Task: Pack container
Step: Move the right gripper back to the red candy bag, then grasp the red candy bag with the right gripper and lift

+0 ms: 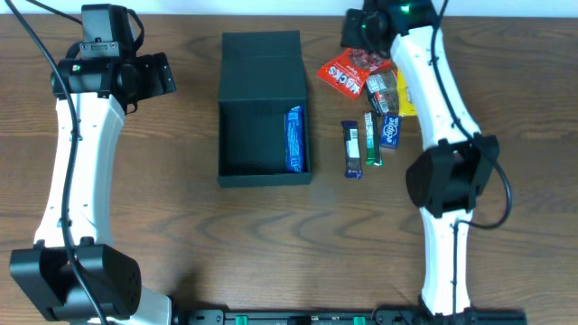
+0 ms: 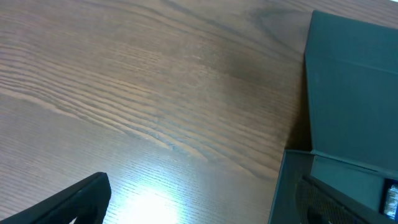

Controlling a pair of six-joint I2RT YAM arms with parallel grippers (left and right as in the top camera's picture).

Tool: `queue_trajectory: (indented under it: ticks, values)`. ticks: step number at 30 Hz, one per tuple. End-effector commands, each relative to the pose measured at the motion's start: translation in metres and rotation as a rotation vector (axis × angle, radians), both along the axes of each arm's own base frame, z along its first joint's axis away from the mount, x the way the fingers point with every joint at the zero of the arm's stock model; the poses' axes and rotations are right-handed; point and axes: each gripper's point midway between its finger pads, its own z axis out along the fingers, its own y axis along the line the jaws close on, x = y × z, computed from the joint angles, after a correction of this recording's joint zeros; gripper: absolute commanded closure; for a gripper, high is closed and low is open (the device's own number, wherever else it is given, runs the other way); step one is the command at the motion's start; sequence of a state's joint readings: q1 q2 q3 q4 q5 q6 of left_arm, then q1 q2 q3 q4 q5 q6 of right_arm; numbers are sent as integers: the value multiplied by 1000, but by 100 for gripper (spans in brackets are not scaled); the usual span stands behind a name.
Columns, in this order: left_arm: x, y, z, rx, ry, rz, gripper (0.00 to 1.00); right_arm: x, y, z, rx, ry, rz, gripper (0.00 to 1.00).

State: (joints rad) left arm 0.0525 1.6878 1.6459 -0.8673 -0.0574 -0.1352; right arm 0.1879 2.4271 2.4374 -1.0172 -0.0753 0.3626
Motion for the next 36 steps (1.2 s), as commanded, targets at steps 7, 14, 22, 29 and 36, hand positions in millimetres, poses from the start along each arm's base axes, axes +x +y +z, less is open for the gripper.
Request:
queue_trajectory:
  ticks: [7,14,22,29,36]
  values:
    - [0,-2,-1,-38,-1,16,5,1,-33,-77,232,196,-62,34]
    - [0,-2,-1,-38,-1,16,5,6,-28,-100,268,217,-93,37]
    - [0,-2,-1,-37,-4,16,5,3,-23,-115,300,263,-128,41]
    - [1,-2,-1,-37,-7,16,5,-11,-18,-120,311,335,-172,43]
    - [1,-2,-1,-37,-7,16,5,-3,-5,-117,303,289,-146,42]
